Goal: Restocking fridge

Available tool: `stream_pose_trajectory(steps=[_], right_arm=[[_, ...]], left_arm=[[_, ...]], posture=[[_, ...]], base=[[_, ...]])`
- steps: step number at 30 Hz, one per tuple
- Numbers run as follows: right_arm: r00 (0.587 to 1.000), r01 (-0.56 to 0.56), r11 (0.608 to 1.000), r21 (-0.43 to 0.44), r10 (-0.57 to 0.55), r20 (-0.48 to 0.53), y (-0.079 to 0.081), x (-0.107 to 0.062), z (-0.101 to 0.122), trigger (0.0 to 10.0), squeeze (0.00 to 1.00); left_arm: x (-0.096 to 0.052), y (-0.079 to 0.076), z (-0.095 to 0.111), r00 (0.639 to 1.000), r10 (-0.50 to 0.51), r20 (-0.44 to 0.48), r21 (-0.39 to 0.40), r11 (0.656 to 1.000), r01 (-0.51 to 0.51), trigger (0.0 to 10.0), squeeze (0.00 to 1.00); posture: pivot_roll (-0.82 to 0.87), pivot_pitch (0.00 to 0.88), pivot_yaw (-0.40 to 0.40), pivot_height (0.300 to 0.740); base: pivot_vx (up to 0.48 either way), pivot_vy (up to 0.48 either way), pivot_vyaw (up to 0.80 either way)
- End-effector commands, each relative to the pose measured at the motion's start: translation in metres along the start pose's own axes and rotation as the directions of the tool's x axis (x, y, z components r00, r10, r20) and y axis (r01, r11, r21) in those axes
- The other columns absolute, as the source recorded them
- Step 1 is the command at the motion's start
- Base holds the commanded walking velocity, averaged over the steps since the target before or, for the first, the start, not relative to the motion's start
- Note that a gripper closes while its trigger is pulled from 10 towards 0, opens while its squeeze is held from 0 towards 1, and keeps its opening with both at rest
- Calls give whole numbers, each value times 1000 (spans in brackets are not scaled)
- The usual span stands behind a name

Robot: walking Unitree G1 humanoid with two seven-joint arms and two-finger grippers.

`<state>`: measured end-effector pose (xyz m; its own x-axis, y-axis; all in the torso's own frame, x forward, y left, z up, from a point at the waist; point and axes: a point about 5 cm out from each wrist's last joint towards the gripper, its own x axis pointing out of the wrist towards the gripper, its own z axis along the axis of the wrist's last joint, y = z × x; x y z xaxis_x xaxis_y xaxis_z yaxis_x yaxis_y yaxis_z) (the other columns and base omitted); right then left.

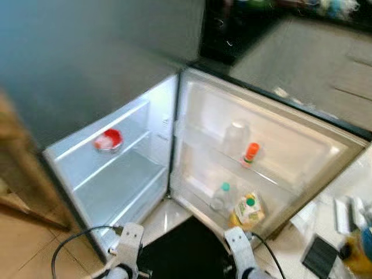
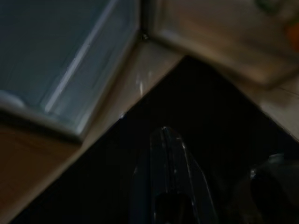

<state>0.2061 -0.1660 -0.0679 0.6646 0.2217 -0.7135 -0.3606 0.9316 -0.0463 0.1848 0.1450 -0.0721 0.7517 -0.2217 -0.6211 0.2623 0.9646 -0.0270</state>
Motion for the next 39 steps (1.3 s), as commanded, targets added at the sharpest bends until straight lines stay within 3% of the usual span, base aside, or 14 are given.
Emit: stream_pose_trajectory(steps=[1,16,29,39], right_arm=[[1000,3,1000,15,-3,-22,1,-2,-7,10000,0],[1000,9,999,32,-9,-27,2,-2,-8,10000,0],[1000,10,999,31,-10,-26,1,-2,-9,10000,0],[1000,15,1000,20,-14,-23,1,-2,-8,10000,0]], left_arm=[[2,-3,4,1000,-11,6,13,1000,11,10000,0],[2,-4,4,1000,-24,5,13,1000,24,10000,0],[3,-3,5,1000,-25,7,18,1000,25,10000,0],[5,1,10,999,13,31,5,1000,-13,10000,0]], posture=[[-117,66,-60,736],[-118,72,-57,736],[-118,75,-54,736],[-113,70,-55,736]], base=[[0,0,0],[0,0,0],[0,0,-724],[0,0,0]])
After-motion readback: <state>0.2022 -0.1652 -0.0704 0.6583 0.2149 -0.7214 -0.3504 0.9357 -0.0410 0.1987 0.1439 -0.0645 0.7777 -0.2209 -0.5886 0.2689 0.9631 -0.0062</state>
